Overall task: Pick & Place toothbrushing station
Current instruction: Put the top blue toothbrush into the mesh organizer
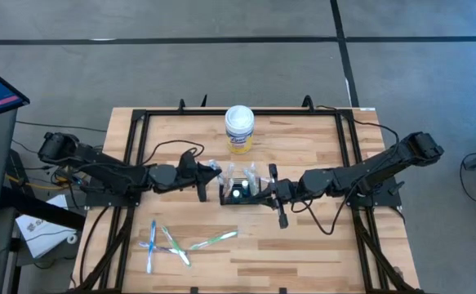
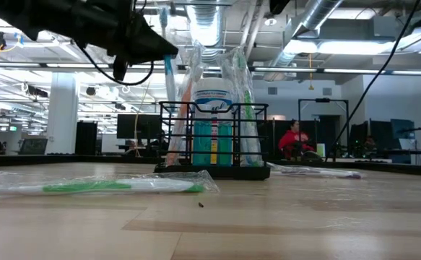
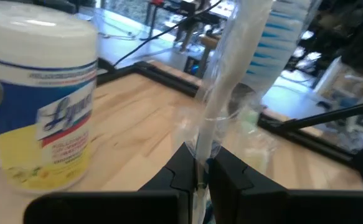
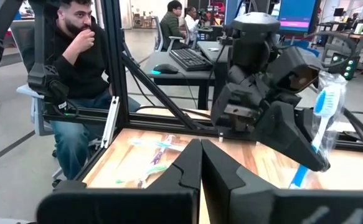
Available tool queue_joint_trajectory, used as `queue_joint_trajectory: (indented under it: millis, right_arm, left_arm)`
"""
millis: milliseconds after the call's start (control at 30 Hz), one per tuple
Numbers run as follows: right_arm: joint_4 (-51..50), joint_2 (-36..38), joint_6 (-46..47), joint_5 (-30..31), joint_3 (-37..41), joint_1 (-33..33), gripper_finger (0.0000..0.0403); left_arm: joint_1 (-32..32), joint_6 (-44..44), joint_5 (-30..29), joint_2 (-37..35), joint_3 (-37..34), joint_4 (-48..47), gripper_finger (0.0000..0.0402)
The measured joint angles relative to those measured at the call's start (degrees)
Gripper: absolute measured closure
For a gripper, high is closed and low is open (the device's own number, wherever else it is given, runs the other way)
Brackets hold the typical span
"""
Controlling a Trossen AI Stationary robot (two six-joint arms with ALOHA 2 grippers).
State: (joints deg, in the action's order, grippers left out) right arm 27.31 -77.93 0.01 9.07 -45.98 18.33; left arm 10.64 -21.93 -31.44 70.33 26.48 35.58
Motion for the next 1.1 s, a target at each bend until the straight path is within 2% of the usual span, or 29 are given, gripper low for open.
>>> queue_joint_trajectory:
  millis: [567, 1100]
  right_arm:
    - [-0.3, 0.0, 0.0, 0.0, 0.0, 0.0, 0.0403]
    - [-0.8, -0.1, 0.0, 0.0, 0.0, 0.0, 0.0403]
  left_arm:
    - [-1.1, -2.9, 0.8, 12.9, 0.0, 5.1, 0.0385]
    - [-1.0, -4.0, 1.6, 14.6, 0.0, 5.3, 0.037]
